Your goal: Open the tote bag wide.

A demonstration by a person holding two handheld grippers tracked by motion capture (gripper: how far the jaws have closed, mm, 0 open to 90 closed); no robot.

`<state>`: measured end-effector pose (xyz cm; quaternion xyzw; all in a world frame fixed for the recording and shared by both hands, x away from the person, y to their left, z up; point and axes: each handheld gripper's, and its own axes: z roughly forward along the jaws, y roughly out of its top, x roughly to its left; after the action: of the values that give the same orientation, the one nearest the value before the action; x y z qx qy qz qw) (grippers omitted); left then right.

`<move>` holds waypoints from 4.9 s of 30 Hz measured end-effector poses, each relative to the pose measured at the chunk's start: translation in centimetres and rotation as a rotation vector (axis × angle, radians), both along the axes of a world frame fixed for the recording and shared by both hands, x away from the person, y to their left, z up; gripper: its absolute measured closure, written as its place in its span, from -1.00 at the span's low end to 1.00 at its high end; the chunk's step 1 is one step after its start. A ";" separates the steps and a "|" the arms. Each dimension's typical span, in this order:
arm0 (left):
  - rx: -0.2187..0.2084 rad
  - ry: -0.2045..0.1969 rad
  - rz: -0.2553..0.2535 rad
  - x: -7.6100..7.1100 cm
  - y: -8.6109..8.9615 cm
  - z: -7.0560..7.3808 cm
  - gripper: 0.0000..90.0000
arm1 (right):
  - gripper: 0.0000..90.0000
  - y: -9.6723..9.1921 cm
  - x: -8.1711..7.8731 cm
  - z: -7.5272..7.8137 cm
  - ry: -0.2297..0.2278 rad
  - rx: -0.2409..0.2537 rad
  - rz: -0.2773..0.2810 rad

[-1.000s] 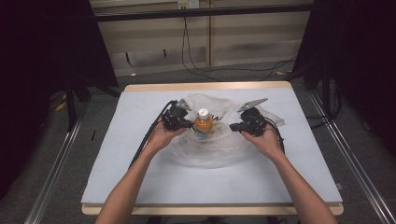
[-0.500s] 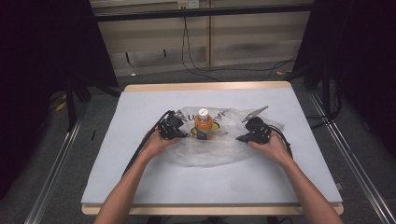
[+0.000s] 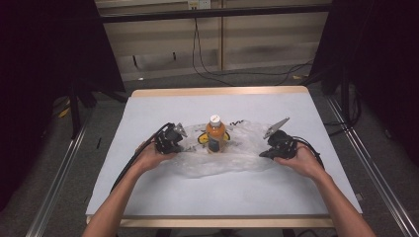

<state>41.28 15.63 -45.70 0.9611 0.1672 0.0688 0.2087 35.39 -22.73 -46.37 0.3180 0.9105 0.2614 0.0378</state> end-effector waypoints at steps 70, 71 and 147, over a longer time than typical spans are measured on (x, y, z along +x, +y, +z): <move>-0.239 0.053 -0.078 -2.0 -5.7 0.4 1.00 | 1.00 8.0 6.6 3.0 -0.026 0.057 0.118; -0.218 0.044 -0.088 -2.2 -5.9 0.2 1.00 | 1.00 8.3 7.0 2.7 -0.020 0.048 0.121; -0.251 -0.024 0.204 1.2 -0.2 -1.6 1.00 | 1.00 4.6 6.8 -0.3 -0.019 0.022 -0.060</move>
<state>42.48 15.45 -47.25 0.9046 0.2687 0.0798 0.3211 42.17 -18.14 -46.70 0.3432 0.8972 0.2733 0.0509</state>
